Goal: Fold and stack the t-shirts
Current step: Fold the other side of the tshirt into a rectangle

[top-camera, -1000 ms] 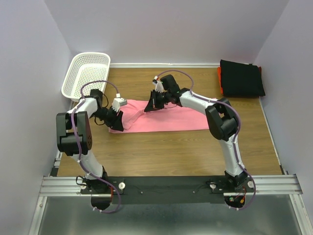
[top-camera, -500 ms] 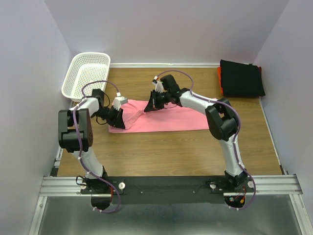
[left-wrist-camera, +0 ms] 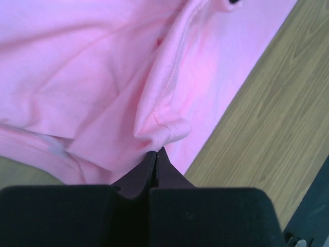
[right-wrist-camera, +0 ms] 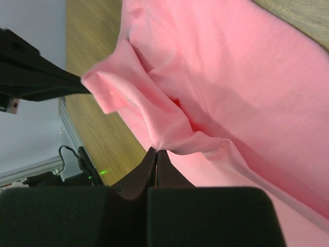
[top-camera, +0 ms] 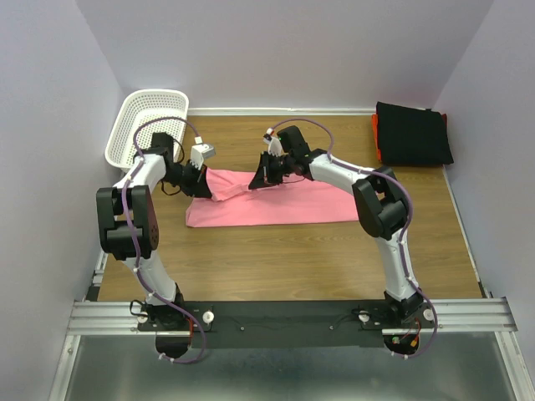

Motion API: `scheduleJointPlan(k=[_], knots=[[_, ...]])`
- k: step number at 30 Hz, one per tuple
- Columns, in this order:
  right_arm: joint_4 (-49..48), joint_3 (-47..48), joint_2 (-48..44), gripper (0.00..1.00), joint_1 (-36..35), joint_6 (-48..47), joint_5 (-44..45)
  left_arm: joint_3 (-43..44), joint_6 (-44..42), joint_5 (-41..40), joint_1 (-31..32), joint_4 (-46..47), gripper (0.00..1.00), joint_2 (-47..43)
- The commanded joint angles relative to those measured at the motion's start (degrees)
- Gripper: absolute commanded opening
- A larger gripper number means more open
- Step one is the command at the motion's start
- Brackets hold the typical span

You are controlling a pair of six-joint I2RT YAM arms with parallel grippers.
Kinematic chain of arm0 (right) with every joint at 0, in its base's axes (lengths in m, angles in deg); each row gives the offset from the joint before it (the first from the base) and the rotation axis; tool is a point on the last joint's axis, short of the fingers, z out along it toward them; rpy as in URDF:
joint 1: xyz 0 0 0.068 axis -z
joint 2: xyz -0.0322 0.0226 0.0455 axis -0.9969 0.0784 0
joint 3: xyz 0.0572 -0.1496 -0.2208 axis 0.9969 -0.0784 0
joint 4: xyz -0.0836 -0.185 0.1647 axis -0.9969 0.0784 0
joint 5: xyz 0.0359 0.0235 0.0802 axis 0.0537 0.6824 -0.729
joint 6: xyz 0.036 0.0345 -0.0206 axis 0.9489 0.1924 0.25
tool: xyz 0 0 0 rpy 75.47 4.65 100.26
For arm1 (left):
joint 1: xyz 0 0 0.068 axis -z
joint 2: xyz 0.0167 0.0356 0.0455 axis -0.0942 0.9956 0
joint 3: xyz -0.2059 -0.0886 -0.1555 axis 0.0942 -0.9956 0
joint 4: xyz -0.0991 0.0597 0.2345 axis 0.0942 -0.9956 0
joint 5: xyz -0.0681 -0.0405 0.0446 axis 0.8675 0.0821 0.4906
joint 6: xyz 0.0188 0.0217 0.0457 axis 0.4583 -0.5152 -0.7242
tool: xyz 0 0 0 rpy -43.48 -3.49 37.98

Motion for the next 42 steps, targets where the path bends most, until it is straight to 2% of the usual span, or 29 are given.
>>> scheduleJointPlan(k=[1, 15, 21, 26, 42], knots=[[-0.04, 1.26, 1.41, 0.01, 0.55, 0.04, -0.69, 5.23, 1.18, 0.81, -0.67, 0.96, 0.0, 1.15], [-0.13, 4.34, 3.87, 0.01, 0.91, 0.74, -1.21, 16.49, 0.3, -0.25, -0.85, -0.62, 0.0, 8.88], [0.05, 2.85, 3.17, 0.01, 0.99, 1.62, -2.27, 15.36, -2.33, 0.02, -0.93, -4.66, 0.0, 8.8], [-0.04, -0.4, 1.85, 0.0, 0.99, 1.62, -2.62, 14.48, -3.13, -2.79, -1.55, -7.21, 0.0, 8.18], [-0.04, -3.48, 3.34, 0.0, 0.91, 1.53, -5.69, 18.87, -4.27, -7.1, -1.99, -13.37, 0.0, 15.04]])
